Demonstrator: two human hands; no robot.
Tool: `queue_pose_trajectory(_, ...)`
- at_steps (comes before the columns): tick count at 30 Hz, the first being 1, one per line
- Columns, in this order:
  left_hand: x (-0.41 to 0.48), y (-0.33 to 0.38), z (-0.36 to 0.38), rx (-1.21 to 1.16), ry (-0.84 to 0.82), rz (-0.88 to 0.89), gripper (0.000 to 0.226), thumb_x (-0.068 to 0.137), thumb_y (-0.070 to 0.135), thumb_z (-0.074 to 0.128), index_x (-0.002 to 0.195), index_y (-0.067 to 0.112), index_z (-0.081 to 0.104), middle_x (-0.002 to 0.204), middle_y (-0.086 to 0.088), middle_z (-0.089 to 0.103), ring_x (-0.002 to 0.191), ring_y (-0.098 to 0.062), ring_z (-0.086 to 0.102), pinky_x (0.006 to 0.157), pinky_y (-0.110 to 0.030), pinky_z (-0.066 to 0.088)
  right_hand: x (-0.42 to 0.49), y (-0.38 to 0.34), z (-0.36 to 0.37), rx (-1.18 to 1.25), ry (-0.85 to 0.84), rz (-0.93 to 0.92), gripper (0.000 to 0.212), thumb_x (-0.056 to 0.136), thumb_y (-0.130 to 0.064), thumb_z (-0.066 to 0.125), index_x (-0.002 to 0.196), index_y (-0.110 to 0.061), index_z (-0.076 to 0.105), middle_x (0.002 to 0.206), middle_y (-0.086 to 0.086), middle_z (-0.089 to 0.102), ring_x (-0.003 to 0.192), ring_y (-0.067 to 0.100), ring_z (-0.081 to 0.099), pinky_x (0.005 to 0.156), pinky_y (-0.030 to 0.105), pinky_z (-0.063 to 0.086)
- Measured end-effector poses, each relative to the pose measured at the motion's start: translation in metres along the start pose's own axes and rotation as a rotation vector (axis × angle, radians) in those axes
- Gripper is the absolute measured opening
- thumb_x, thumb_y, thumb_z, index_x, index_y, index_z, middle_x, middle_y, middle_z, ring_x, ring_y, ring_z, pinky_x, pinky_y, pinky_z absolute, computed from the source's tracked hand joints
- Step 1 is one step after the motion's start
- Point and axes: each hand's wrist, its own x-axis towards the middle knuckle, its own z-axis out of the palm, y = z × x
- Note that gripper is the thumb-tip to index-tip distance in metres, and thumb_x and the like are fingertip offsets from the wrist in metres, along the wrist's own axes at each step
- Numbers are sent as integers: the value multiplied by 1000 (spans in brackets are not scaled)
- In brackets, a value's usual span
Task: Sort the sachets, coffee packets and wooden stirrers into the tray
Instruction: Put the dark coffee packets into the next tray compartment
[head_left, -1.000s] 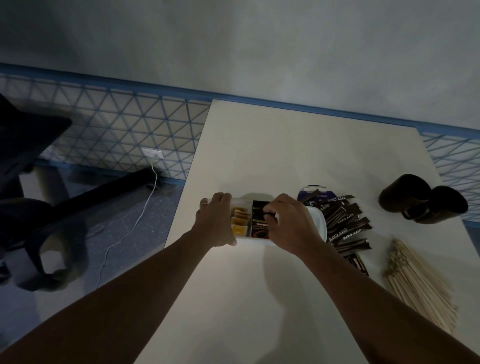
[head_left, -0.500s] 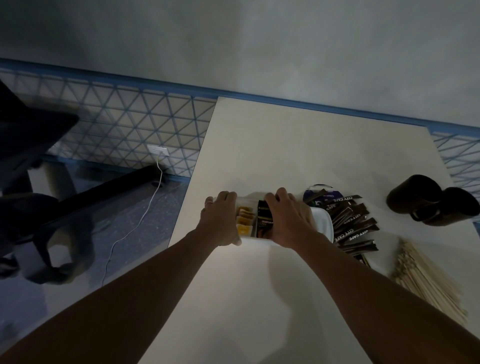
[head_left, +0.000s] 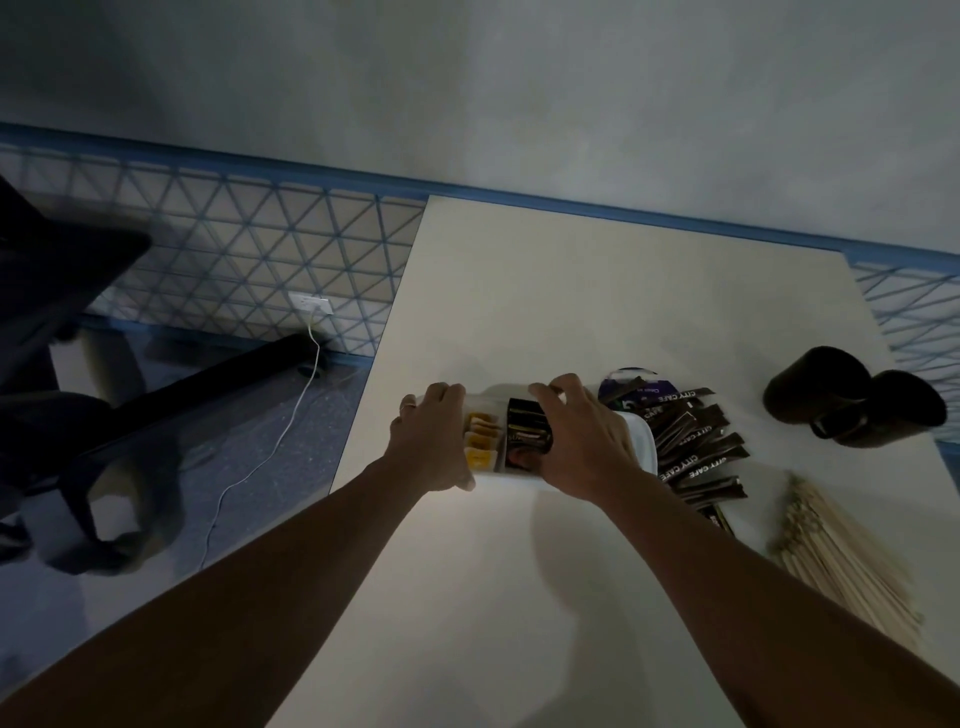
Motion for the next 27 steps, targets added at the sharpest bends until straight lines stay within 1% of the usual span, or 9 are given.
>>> queue_pose_trajectory(3,-1,4,0,42,-1,-28,109,62,34,90,148,17,24,154,-4,26,143,-42,20,112,-52,31,-7,8,-7,39,36,45,81,78,-58,72,145,-26,39,140,0,41,119,23,55,88,37,49)
queue_pose_trajectory(7,-3,16,-2,-4,18,-18,111,63,38,89,151,20,23,157,-3,22,147,-41,9,117,-53,23,-21,23,-16,91,142,97,66,83,-57,68,138,-27,50,133,-2,50,112,20,60,84,38,52)
queue_pose_trajectory(10,-9,37,0,-80,148,49,93,66,36,87,144,21,38,148,-5,37,141,-35,25,113,-45,30,-35,41,-21,168,217,173,50,85,-50,69,128,-26,60,126,-5,58,106,18,62,83,38,54)
queue_pose_trajectory(13,-13,62,8,-143,324,129,61,71,31,83,125,20,58,124,-5,55,118,-29,46,98,-35,39,-49,59,-24,209,267,244,36,87,-43,68,119,-25,65,116,-6,64,101,16,63,79,32,51)
queue_pose_trajectory(16,-14,84,19,-223,401,242,31,73,24,78,103,19,69,101,-3,65,93,-22,59,84,-32,46,-66,79,-25,242,286,336,30,90,-36,67,116,-22,68,111,-6,67,98,15,62,73,27,43)
queue_pose_trajectory(19,-25,108,31,-352,334,341,17,77,18,76,93,17,73,89,3,72,75,-7,60,74,-18,47,-86,101,-21,301,292,481,16,89,-31,65,102,-23,71,99,-5,70,87,14,62,69,27,44)
queue_pose_trajectory(23,-39,135,56,-344,149,422,9,85,22,71,93,19,75,85,6,75,74,-2,66,68,-8,45,-113,126,-8,351,262,631,9,87,-24,61,89,-23,70,81,-5,67,71,16,65,59,31,54)
queue_pose_trajectory(25,-43,142,68,-343,70,417,13,87,24,70,98,18,75,89,3,75,77,-4,67,73,-13,50,-123,134,3,339,222,665,17,88,-24,66,102,-17,72,88,1,69,74,16,65,60,32,54)
queue_pose_trajectory(27,-46,151,83,-322,9,401,19,88,24,69,104,16,74,94,0,75,84,-9,69,80,-21,55,-132,143,14,328,159,733,43,85,-37,73,121,-14,67,111,7,68,93,21,66,71,35,56)
